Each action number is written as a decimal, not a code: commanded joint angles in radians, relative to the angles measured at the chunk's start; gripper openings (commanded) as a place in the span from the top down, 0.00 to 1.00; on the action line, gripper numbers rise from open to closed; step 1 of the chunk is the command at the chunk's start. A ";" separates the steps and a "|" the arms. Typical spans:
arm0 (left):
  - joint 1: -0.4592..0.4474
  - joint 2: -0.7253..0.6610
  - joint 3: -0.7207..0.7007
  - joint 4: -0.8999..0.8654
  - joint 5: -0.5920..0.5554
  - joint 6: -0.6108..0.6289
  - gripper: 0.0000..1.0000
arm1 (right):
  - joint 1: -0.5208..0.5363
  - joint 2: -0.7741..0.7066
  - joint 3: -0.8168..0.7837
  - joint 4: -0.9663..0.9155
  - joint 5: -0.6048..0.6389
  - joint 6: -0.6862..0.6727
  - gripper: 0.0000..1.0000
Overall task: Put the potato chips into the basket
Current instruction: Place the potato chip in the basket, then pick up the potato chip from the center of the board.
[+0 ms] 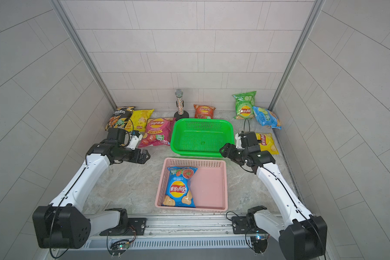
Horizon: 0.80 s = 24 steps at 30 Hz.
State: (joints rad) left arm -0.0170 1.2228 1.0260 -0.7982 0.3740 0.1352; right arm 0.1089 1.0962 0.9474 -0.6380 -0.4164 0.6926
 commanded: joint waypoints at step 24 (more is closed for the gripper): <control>0.007 -0.004 -0.014 -0.005 0.005 0.017 0.00 | -0.095 0.514 0.222 0.032 0.596 -0.261 0.36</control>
State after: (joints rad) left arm -0.0170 1.2228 1.0260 -0.7982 0.3744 0.1398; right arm 0.0185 1.5749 1.1439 -0.6113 0.1223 0.4549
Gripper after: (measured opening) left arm 0.997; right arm 0.639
